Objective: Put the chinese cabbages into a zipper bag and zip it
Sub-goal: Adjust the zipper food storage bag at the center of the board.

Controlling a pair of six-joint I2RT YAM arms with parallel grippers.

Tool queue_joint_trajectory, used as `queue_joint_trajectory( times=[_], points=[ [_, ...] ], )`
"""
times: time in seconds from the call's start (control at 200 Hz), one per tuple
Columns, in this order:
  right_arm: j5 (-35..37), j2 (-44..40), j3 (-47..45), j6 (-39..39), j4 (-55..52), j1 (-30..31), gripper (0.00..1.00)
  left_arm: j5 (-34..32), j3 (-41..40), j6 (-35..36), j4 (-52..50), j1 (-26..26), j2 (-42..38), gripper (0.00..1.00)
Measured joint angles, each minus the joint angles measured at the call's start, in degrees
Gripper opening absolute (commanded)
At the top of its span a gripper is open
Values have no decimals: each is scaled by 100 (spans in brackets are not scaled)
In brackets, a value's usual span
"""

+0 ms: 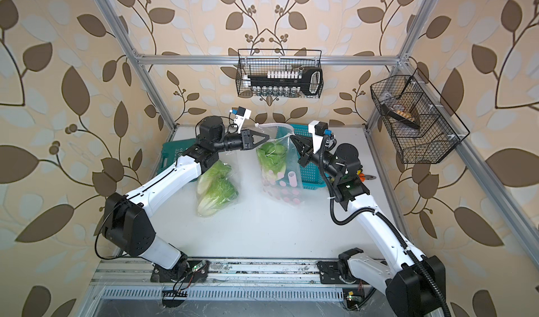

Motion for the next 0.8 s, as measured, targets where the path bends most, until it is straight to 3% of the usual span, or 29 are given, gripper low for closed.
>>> queue_joint_trajectory(
  times=[0.09,0.15,0.365,0.585,0.8],
  points=[
    [-201,-2,389,-107,-365,0,0,111,-125,214,-330,155,-321,62],
    [-267,-17,614,-146,-577,0,0,170,-273,306,-555,363,-649,69],
    [-306,-70,1185,-160,-1390,-2,0,444,-586,745,-1019,1141,-1631,69],
    [-345,-258,1526,-109,-2142,-98,0,1123,-1777,813,-302,1091,-1961,69],
    [-520,-546,1698,-26,-2540,-216,0,1132,-2476,813,1049,793,-1823,70]
  ],
)
